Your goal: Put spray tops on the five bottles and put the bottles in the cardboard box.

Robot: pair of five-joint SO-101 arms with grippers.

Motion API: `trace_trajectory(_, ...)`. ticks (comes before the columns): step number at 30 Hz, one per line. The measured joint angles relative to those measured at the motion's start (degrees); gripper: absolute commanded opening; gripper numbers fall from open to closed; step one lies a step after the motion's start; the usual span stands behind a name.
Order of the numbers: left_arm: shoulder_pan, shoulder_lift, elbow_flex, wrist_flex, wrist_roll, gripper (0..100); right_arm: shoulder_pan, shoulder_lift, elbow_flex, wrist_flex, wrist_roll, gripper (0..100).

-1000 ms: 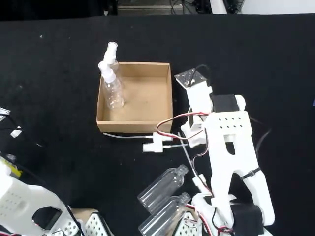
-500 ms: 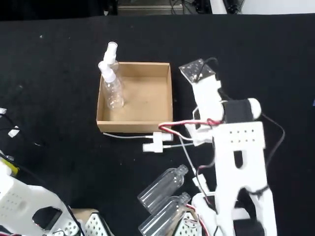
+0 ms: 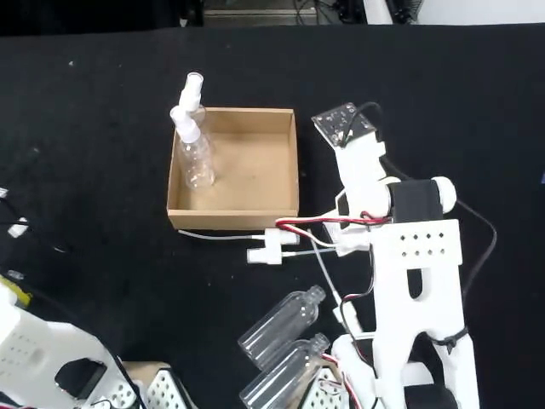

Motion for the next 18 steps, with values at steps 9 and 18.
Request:
trace_trajectory(9, -3.1, 0.2, -2.0, 4.1, -3.4, 28, 0.0, 0.0, 0.0, 0.0, 0.0, 17.4)
trace_trajectory(18, -2.5, 0.2, 3.0, -4.3, -3.0, 28, 0.0, 0.0, 0.0, 1.1, 0.0, 17.4)
